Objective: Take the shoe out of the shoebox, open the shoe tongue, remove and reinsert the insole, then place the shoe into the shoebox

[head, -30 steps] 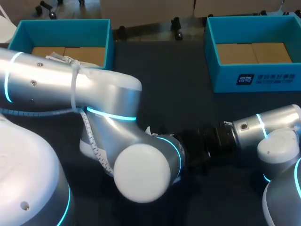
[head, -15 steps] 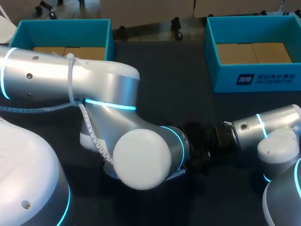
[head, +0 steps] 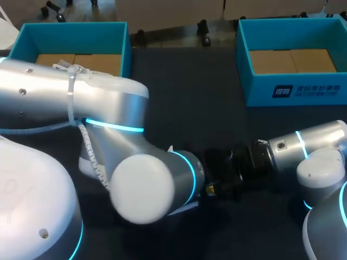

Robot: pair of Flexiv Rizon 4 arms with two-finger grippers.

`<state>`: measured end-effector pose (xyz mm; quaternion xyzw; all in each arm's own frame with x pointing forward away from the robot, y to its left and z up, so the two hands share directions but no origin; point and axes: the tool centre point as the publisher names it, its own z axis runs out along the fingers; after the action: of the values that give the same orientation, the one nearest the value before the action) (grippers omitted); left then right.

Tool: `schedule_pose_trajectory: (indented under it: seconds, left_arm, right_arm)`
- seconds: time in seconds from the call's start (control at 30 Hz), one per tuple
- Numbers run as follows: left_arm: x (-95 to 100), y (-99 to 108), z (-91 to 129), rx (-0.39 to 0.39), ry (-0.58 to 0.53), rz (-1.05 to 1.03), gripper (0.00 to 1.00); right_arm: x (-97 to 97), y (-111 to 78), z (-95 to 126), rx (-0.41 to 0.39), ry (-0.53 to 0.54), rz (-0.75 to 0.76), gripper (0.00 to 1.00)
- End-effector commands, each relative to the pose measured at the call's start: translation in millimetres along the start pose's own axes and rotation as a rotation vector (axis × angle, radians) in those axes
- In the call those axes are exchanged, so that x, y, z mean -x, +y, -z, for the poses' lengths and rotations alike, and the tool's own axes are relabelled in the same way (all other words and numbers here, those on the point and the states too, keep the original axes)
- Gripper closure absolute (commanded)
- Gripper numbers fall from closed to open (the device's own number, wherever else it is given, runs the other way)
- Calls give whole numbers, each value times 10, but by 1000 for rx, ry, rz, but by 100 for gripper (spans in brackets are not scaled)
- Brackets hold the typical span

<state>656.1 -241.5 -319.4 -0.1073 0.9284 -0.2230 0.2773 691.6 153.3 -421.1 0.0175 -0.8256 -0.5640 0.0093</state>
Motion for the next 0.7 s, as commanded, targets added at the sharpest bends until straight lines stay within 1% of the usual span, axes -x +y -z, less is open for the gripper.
schedule_pose_trajectory:
  seconds: [0.03, 0.13, 0.33, 0.53, 0.7]
  left_arm:
    - [51, 125, 22, -43, 11, -3, 65]
    - [46, 129, -3, -50, 15, -12, 67]
    - [8, 135, -43, -63, -8, -40, 67]
    - [16, 145, -102, -63, -26, -48, 67]
    - [23, 145, -143, -60, -33, -52, 68]
  right_arm:
    - [-8, 4, -16, -3, -1, -1, 100]
    - [-8, 4, -16, -3, -1, -1, 100]
    - [-8, 4, -16, -3, -1, -1, 100]
    - [-8, 4, -16, -3, -1, -1, 100]
    - [-8, 4, -16, -3, -1, -1, 100]
